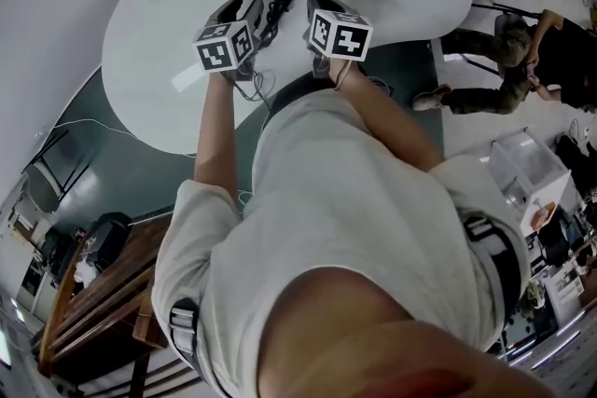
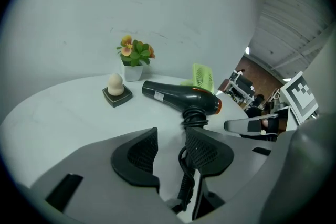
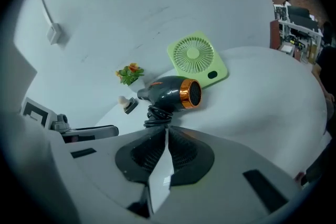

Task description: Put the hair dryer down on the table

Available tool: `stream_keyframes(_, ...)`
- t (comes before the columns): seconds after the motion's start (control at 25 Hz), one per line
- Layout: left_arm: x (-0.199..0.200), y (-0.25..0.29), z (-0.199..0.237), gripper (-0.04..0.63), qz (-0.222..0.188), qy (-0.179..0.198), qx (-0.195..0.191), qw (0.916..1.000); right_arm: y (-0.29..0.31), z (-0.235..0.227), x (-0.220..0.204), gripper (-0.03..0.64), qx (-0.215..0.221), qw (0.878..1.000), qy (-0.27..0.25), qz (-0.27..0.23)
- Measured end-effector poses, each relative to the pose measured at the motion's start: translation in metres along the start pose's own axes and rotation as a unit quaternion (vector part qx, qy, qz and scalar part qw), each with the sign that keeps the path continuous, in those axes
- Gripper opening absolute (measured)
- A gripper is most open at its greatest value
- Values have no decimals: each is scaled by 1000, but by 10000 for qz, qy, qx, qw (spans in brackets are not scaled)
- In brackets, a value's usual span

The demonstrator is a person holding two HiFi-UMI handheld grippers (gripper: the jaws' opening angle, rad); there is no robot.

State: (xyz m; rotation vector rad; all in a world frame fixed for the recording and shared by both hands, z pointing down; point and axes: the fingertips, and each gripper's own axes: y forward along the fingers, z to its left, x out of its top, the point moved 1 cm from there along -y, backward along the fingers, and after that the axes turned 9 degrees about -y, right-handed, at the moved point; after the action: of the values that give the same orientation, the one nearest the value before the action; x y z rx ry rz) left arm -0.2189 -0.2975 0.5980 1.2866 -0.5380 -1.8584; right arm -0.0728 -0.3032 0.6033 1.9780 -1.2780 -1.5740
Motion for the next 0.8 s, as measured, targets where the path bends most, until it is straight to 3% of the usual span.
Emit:
stream_keyframes(0.28, -25, -20, -11, 112, -144, -105, 191, 9997, -15, 11, -2, -2, 226, 9926, -1158, -282)
stream_keyframes(0.68, -42, -70, -22, 23, -891, -162, 278, 9955, -53, 59, -2, -3, 674, 9603, -2601, -754)
stream_keyframes(0.8, -43, -91, -25, 18, -1222, 120, 473, 9913, -68, 69, -1, -3, 659, 9520, -2822, -988)
